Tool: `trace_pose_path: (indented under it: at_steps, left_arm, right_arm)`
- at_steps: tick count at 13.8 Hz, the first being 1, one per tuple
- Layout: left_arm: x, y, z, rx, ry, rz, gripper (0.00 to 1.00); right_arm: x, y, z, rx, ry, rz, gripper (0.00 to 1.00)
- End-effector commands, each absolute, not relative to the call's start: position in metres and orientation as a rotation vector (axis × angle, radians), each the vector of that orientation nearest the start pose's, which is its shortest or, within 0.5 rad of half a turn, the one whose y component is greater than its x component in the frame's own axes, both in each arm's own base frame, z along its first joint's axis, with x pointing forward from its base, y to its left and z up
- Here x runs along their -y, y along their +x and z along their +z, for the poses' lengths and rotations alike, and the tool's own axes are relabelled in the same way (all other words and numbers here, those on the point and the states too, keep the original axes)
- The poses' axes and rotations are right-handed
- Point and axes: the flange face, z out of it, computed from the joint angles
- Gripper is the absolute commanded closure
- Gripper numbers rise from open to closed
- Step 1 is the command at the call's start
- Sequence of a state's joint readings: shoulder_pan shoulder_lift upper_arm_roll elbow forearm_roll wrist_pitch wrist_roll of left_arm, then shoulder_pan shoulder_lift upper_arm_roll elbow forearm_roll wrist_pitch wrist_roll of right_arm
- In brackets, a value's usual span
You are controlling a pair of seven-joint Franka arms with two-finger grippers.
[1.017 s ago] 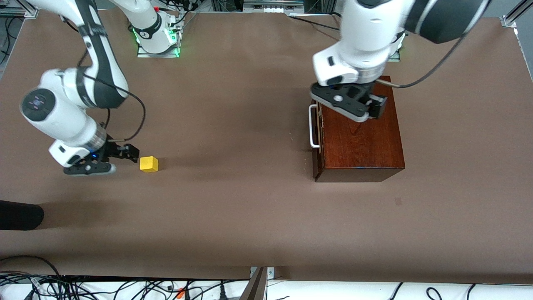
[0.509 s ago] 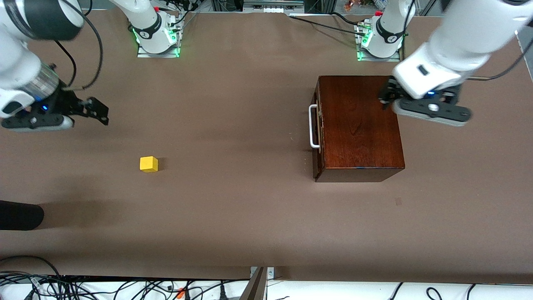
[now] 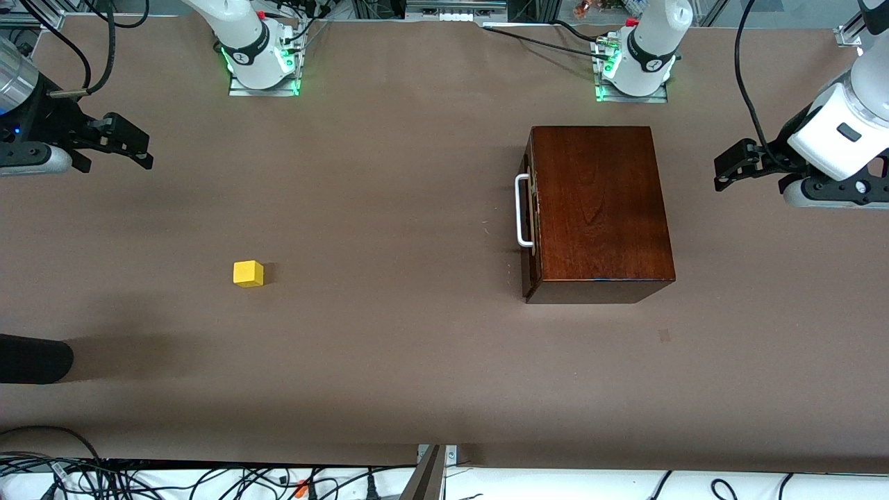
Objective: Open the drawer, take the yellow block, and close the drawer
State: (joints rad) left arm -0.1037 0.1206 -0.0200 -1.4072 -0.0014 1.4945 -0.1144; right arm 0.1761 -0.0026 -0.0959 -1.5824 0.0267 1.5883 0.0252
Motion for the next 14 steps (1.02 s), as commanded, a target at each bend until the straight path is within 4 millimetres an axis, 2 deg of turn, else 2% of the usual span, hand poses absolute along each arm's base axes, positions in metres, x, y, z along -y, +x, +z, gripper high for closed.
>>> trace_pose_path:
  at_steps: [1, 3, 7, 12, 14]
  left_arm:
    - [0.063, 0.572, 0.623, -0.047, -3.161, 0.025, 0.00]
    - [0.059, 0.573, 0.618, -0.034, -3.161, 0.027, 0.00]
    - [0.061, 0.573, 0.620, -0.042, -3.160, 0.022, 0.00]
    - [0.063, 0.573, 0.620, -0.046, -3.159, 0.024, 0.00]
    - [0.064, 0.573, 0.621, -0.049, -3.159, 0.022, 0.00]
  right_arm:
    - [-0.043, 0.555, 0.624, 0.075, -3.094, 0.029, 0.00]
    - [-0.044, 0.555, 0.621, 0.073, -3.094, 0.055, 0.00]
    - [-0.042, 0.557, 0.622, 0.072, -3.099, 0.038, 0.00]
    - [-0.042, 0.557, 0.633, 0.075, -3.121, -0.001, 0.00]
    - [-0.048, 0.557, 0.634, 0.092, -3.120, -0.003, 0.00]
